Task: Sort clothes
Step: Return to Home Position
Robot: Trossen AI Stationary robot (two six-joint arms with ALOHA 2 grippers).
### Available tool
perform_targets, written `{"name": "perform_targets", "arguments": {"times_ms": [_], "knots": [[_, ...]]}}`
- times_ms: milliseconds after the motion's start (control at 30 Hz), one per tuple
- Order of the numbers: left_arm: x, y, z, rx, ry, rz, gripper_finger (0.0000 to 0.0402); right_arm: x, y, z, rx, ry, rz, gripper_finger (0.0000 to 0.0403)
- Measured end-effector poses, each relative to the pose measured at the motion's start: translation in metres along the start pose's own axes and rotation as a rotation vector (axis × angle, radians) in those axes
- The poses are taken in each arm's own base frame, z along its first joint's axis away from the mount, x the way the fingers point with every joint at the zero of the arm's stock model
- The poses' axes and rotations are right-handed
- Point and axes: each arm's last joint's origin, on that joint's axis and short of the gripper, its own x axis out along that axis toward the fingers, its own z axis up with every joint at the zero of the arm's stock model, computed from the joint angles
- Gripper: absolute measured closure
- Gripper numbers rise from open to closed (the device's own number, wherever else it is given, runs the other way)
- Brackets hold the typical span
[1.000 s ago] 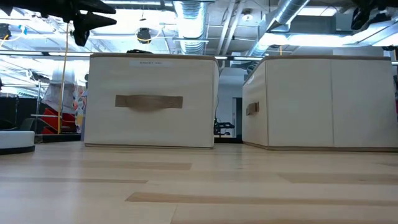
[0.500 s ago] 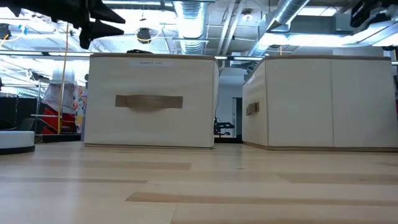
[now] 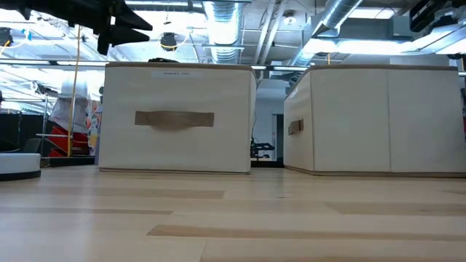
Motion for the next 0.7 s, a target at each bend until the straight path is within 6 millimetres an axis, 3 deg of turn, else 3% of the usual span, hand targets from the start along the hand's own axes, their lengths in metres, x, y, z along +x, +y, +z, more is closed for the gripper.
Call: {"name": "perform_targets", "arguments": {"times_ms": [433,567,700], "knots": [[0.0072,0.0073,-0.0036,-0.066,-0.030,0.280,0.0249,0.0000,-0.0002,-0.0011,0.004,0.011,-0.002,0.0403],[0.0080,0.0071,-0.0041,-0.033,-0.021,0.276,0.0249,0.0000,-0.0004,-0.0015,0.009,0.015,-0.005,0.0403],[0.0085,0.0039,-0.0045,0.008,0.009,0.165,0.0249,0.0000,-0.0004,-0.0015,0.008,0.015,-0.005,0.0403]]}}
